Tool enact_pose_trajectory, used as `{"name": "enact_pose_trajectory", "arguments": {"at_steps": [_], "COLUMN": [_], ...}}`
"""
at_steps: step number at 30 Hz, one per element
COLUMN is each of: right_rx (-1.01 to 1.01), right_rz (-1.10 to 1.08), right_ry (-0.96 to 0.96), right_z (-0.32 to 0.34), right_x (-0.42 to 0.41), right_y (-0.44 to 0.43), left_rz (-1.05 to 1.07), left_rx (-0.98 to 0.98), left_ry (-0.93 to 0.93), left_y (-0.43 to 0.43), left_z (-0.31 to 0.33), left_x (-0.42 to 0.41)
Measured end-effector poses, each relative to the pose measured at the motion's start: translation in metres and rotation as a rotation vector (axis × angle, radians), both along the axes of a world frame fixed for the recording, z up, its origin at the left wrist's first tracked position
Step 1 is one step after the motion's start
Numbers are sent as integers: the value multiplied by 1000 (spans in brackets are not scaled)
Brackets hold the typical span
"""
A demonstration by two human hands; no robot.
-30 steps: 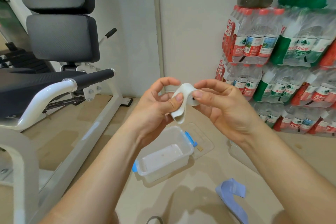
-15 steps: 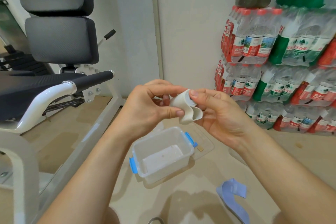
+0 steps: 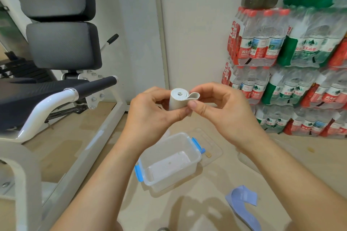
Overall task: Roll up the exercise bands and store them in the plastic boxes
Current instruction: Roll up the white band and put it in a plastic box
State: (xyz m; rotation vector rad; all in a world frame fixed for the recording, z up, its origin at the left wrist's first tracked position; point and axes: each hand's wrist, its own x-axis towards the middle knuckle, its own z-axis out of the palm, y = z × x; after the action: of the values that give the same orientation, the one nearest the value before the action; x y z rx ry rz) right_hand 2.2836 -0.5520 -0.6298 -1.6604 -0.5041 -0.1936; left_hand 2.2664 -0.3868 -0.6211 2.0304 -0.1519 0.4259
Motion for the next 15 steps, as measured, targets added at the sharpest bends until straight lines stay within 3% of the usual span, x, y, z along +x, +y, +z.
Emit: {"name": "enact_pose_trajectory", "arguments": {"at_steps": [8,15], "right_rx": [64,240], "right_rz": [-46,58], "right_ry": [-47,205], "right_z": [1,0], "right_x": [2,0], "right_y": [-3,-1], "left_rz": [-219,-360], "left_rx": [-240,-390], "left_ry": [177,225], "left_y": [-1,-4], "left_z": [2,-2], "left_x": [-5,-3]}}
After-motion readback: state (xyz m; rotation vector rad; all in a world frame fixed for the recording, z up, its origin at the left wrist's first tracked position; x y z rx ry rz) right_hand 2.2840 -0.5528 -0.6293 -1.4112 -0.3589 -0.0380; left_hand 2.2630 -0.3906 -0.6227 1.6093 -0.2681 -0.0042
